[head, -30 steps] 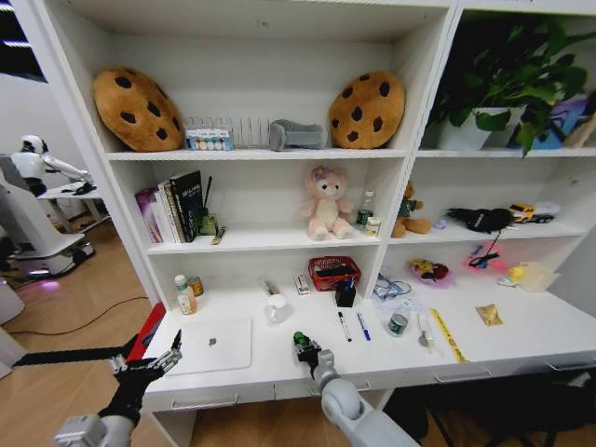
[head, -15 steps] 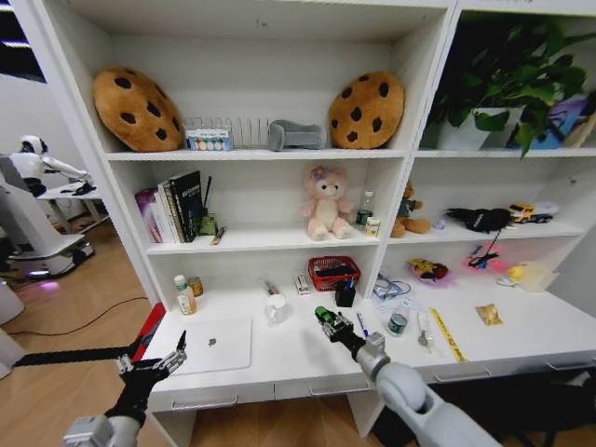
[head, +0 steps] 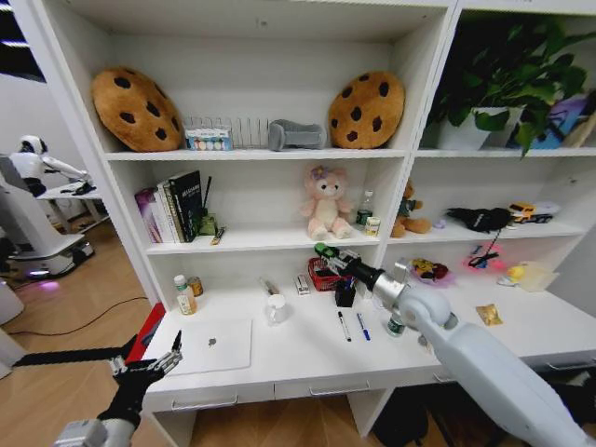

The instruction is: Organize the objects on the table.

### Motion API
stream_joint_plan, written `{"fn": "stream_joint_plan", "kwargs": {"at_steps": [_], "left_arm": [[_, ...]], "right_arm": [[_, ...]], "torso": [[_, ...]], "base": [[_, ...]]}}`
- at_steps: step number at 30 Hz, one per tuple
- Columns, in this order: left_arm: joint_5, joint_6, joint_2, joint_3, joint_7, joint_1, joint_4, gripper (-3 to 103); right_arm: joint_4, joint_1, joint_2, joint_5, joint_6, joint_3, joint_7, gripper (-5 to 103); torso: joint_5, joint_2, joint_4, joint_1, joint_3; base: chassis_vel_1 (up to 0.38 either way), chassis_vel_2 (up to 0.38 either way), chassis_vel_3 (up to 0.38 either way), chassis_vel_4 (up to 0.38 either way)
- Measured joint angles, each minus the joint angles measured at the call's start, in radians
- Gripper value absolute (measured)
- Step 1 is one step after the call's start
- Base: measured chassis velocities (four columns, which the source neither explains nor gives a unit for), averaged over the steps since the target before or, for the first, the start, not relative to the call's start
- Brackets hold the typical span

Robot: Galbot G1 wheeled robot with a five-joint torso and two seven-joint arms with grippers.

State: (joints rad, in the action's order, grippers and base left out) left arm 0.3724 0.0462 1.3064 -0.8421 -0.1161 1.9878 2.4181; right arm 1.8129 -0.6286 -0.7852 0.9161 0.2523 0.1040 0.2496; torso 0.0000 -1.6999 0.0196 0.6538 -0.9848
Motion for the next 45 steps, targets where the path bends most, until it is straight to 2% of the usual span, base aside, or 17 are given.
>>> {"fn": "stream_joint_plan", "kwargs": {"at_steps": [1, 2, 5, 6, 8, 9, 12, 14, 16, 17, 19, 20, 23, 29, 30, 45], "left_arm": [[0.000, 0.000, 0.000, 0.000, 0.000, 0.000, 0.000, 100], [-0.002, 0.000, 0.002, -0.001, 0.000, 0.002, -0.003, 100], [-0.012, -0.001, 0.011, 0.001, 0.000, 0.008, -0.007, 100], [-0.012, -0.001, 0.011, 0.001, 0.000, 0.008, -0.007, 100], [-0.016, -0.006, 0.015, 0.001, 0.000, 0.011, -0.012, 100], [-0.016, -0.006, 0.015, 0.001, 0.000, 0.011, -0.012, 100], [-0.016, -0.007, 0.018, -0.001, 0.000, 0.009, -0.017, 100], [-0.016, -0.007, 0.018, -0.001, 0.000, 0.008, -0.019, 100], [-0.016, -0.008, 0.023, 0.004, 0.000, 0.004, -0.024, 100], [-0.016, -0.008, 0.023, 0.004, 0.000, 0.004, -0.024, 100], [-0.022, -0.009, 0.034, 0.013, 0.000, 0.000, -0.029, 100], [-0.022, -0.009, 0.034, 0.013, 0.000, 0.000, -0.029, 100], [-0.034, -0.014, 0.050, 0.029, 0.002, -0.001, -0.035, 100], [-0.036, -0.019, 0.053, 0.030, 0.002, 0.001, -0.036, 100], [-0.036, -0.020, 0.052, 0.028, 0.003, 0.003, -0.037, 100], [-0.060, -0.028, 0.086, 0.050, 0.009, 0.006, -0.044, 100]], "right_arm": [[0.000, 0.000, 0.000, 0.000, 0.000, 0.000, 0.000, 36], [-0.073, 0.080, -0.033, 0.019, 0.024, -0.058, 0.008, 36], [-0.199, 0.185, -0.087, 0.023, 0.044, -0.145, 0.023, 36], [-0.199, 0.185, -0.087, 0.023, 0.044, -0.145, 0.023, 36], [-0.313, 0.273, -0.137, 0.006, 0.028, -0.226, 0.024, 36], [-0.313, 0.273, -0.137, 0.006, 0.028, -0.226, 0.024, 36], [-0.409, 0.367, -0.199, -0.028, 0.009, -0.294, 0.020, 36], [-0.424, 0.381, -0.212, -0.035, 0.008, -0.304, 0.017, 36], [-0.473, 0.416, -0.264, -0.055, 0.005, -0.332, 0.003, 36], [-0.473, 0.416, -0.264, -0.055, 0.005, -0.332, 0.003, 36], [-0.516, 0.435, -0.319, -0.070, 0.004, -0.346, -0.016, 36], [-0.516, 0.435, -0.319, -0.070, 0.004, -0.346, -0.016, 36], [-0.609, 0.464, -0.418, -0.116, -0.008, -0.374, -0.037, 36], [-0.693, 0.488, -0.477, -0.146, -0.027, -0.379, -0.045, 36], [-0.757, 0.506, -0.511, -0.170, -0.045, -0.377, -0.048, 36], [-0.879, 0.531, -0.549, -0.200, -0.087, -0.369, -0.049, 36]], "torso": [[0.0000, 0.000, 0.0000, 0.000, 0.000], [-0.0002, 0.000, 0.0000, 0.000, 0.000], [-0.0001, 0.000, 0.0000, 0.000, 0.000], [-0.0001, 0.000, 0.0000, 0.000, 0.000], [0.0003, 0.000, -0.0002, 0.000, 0.000], [0.0003, 0.000, -0.0002, 0.000, 0.000], [-0.0004, 0.000, -0.0003, 0.000, 0.000], [-0.0003, 0.000, -0.0002, 0.000, 0.000], [-0.0003, 0.000, 0.0005, 0.000, 0.000], [-0.0003, 0.000, 0.0005, 0.000, 0.000], [-0.0002, 0.000, 0.0001, 0.000, 0.000], [-0.0002, 0.000, 0.0001, 0.000, 0.000], [-0.0002, 0.000, -0.0006, 0.000, 0.000], [-0.0002, 0.000, -0.0002, 0.000, 0.000], [-0.0001, 0.000, 0.0000, 0.000, 0.000], [0.0001, 0.000, -0.0001, 0.000, 0.000]], "base": [[0.000, 0.000, 0.000, 0.000], [0.000, 0.000, 0.000, 0.000], [0.000, 0.000, 0.000, 0.000], [0.000, 0.000, 0.000, 0.000], [0.000, 0.000, 0.000, 0.000], [0.000, 0.000, 0.000, 0.000], [0.000, 0.000, 0.000, 0.000], [0.000, 0.000, 0.000, 0.000], [0.000, 0.000, 0.000, 0.000], [0.000, 0.000, 0.000, 0.000], [0.000, 0.000, 0.000, 0.000], [0.000, 0.000, 0.000, 0.000], [0.000, 0.000, 0.000, 0.000], [0.000, 0.000, 0.000, 0.000], [0.000, 0.000, 0.000, 0.000], [0.000, 0.000, 0.000, 0.000]]}}
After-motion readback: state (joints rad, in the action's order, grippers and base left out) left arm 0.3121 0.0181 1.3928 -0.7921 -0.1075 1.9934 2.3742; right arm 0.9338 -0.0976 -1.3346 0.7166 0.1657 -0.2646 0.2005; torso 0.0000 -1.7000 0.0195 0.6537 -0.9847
